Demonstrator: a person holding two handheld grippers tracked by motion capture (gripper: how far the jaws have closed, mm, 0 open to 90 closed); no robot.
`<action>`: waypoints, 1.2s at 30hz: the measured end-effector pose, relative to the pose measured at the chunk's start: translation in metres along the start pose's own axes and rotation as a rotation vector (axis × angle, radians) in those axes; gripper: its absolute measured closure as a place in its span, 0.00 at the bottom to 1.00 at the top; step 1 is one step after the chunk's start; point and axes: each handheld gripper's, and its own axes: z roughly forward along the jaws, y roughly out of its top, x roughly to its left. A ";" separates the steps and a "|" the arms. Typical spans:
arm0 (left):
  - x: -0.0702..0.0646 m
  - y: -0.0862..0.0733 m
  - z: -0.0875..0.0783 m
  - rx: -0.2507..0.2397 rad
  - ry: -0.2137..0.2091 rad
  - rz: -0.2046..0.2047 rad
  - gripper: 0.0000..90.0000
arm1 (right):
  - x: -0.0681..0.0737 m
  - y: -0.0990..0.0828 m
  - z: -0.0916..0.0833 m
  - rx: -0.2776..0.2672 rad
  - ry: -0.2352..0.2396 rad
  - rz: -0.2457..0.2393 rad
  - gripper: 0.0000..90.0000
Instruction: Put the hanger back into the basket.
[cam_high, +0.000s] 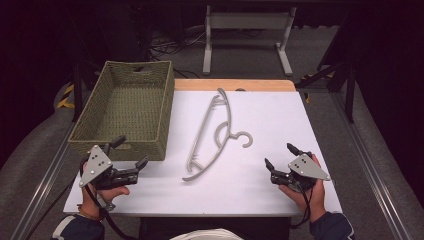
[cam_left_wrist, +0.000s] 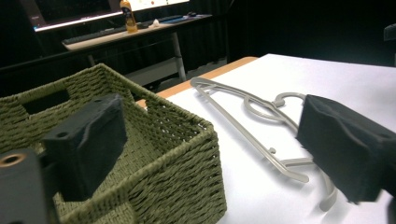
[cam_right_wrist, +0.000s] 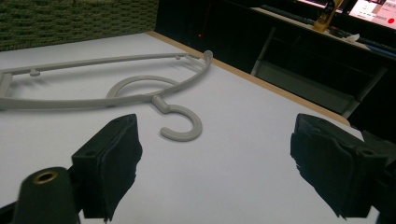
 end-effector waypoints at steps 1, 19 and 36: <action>-0.004 0.000 0.004 0.016 -0.014 0.019 0.19 | 0.001 0.000 0.001 0.010 -0.001 -0.007 0.18; -0.081 0.002 0.107 0.293 -0.313 0.046 0.27 | -0.001 -0.005 0.010 0.100 -0.023 -0.016 0.19; -0.099 0.011 0.206 0.680 -0.338 0.003 0.56 | -0.008 -0.008 0.013 0.147 -0.034 0.002 0.20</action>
